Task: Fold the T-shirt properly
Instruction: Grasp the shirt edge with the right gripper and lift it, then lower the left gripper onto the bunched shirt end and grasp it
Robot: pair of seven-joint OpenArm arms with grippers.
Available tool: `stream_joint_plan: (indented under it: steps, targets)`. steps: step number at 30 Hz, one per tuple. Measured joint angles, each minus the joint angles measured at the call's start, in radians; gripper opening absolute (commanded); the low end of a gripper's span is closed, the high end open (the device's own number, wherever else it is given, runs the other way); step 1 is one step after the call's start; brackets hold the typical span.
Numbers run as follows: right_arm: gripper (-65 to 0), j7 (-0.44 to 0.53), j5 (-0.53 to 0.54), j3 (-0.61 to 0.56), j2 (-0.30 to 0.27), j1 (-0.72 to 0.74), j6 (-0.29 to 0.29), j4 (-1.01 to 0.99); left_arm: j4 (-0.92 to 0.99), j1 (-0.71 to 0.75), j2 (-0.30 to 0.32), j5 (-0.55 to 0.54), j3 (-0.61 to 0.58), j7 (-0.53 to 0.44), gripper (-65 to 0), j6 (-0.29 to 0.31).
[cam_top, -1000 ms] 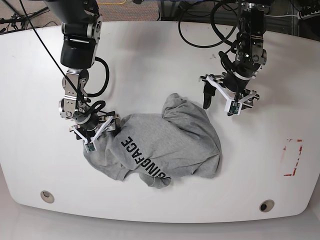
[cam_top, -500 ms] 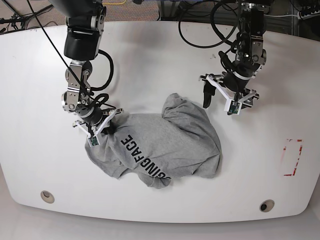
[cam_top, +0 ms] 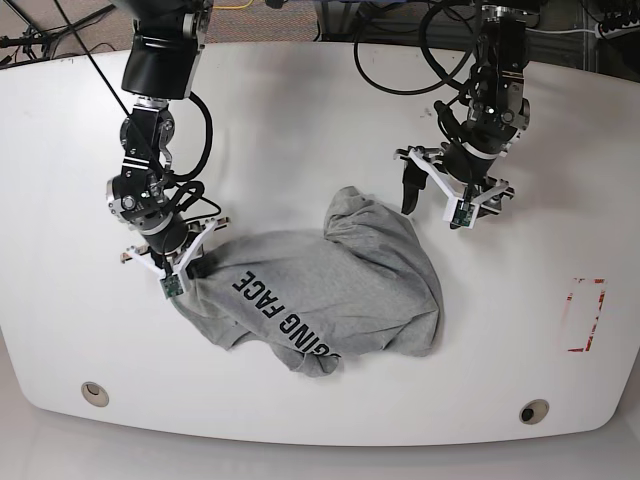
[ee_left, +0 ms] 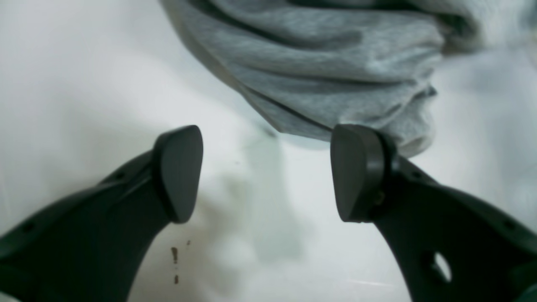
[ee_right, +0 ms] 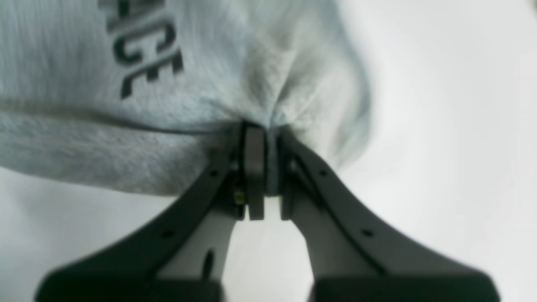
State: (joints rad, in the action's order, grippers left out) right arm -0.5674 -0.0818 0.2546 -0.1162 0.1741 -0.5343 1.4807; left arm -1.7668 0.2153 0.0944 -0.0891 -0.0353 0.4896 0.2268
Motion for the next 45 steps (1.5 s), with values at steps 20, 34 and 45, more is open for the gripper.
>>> stream_joint_plan:
  steps: [20, 34, 45]
  targets:
    - [-65.0, -0.180, 0.001, 0.013, 0.011, -0.220, 0.000, 0.420, 0.014, -0.019, -0.001, 0.006, -0.011, 0.004, -20.9, -0.001]
    - [-64.3, -0.198, 0.002, -0.011, 0.064, -0.328, -0.006, 0.515, 0.092, -0.064, -0.014, -0.001, 0.041, 0.002, -21.2, -0.005]
    - [-64.1, -0.203, 0.003, -0.009, 0.071, -0.316, -0.017, 0.555, 0.111, -0.091, -0.032, -0.010, 0.147, -0.011, -20.6, -0.003]
